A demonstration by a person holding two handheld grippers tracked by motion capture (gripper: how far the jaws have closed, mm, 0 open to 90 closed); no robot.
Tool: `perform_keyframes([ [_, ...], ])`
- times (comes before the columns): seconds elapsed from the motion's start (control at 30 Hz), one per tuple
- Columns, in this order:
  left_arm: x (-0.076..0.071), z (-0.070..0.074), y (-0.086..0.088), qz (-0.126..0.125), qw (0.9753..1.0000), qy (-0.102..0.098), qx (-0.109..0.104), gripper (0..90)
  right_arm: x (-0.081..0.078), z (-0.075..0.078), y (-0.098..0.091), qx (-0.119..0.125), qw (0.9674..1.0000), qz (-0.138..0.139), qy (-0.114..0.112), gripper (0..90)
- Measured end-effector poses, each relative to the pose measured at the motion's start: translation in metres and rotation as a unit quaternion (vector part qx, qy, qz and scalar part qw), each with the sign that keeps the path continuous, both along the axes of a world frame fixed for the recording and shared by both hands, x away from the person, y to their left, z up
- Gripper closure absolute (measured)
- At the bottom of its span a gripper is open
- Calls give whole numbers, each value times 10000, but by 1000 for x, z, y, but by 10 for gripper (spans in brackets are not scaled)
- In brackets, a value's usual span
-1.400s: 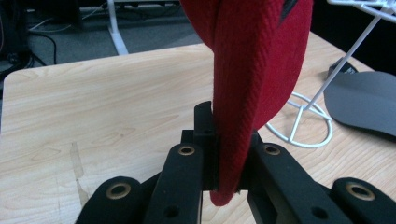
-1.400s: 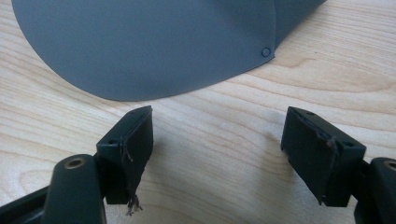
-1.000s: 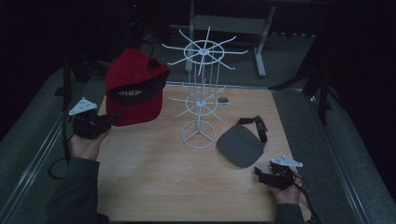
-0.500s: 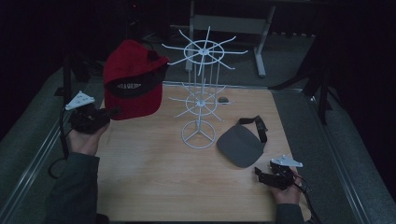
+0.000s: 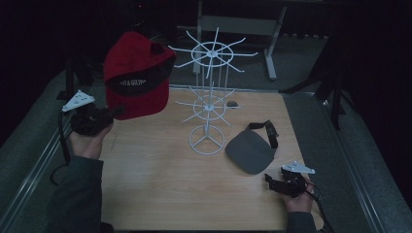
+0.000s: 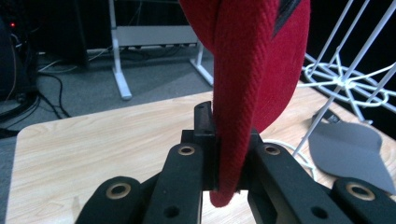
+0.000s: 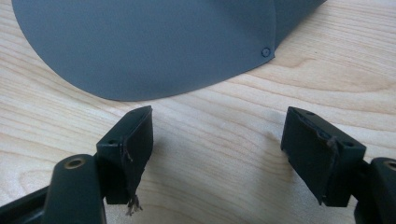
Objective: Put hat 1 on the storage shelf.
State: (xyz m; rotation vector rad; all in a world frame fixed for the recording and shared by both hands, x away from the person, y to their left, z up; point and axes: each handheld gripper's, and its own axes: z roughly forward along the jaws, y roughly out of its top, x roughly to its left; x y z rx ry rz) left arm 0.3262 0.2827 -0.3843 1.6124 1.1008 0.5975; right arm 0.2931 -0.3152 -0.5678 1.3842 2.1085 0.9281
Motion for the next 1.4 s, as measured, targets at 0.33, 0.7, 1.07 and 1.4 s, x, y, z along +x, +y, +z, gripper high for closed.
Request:
perform_keyframes([
  [0.33,-4,8,-3,-21,9996,-178,-211,861,0,0,0,6,10000,-6,-3,251],
  [0.7,-8,19,-4,-36,9986,-357,-385,861,0,0,0,5,10000,-3,-4,250],
  [1.07,-16,23,-9,-185,9982,-455,-341,861,0,0,0,6,10000,-2,-4,249],
  [1.4,-18,14,-15,-336,9984,-376,-269,860,0,0,0,7,10000,-3,-4,249],
])
